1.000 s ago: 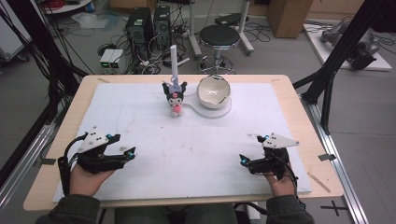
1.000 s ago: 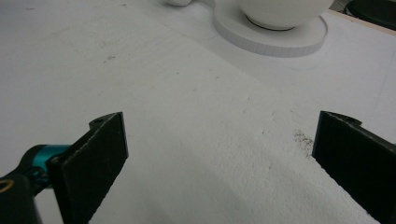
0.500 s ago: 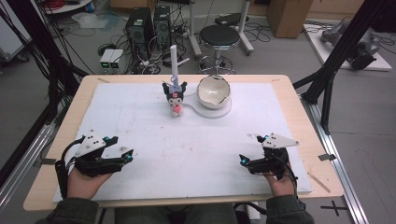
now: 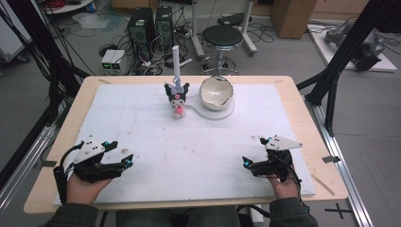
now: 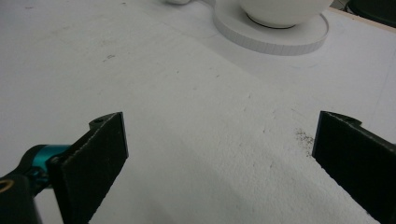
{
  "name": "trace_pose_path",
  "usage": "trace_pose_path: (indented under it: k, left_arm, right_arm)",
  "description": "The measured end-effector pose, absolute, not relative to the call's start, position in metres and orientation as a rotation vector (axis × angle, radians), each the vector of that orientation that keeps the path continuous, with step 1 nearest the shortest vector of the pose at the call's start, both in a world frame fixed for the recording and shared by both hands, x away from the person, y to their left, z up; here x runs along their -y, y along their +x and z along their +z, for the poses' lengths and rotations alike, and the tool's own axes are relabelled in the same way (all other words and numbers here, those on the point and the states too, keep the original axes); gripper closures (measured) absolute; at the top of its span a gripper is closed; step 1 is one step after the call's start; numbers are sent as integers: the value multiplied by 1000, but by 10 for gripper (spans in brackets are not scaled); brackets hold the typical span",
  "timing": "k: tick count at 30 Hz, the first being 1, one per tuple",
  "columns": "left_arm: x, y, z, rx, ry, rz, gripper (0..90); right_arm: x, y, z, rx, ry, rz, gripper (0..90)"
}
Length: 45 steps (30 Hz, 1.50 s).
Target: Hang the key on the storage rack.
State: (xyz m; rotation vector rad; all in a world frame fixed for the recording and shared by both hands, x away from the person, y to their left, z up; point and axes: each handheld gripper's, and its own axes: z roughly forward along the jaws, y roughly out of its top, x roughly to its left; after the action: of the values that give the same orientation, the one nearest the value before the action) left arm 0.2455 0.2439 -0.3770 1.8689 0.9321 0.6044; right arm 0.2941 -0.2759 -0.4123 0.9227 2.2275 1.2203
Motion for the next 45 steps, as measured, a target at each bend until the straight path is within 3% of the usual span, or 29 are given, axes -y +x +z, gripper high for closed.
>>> trace_pose_path:
  k: [45]
  left_arm:
    - [-252,230,-390,-941,1848,607,278]
  right_arm:
    - [275,294,-414,-2235,928,1215,24]
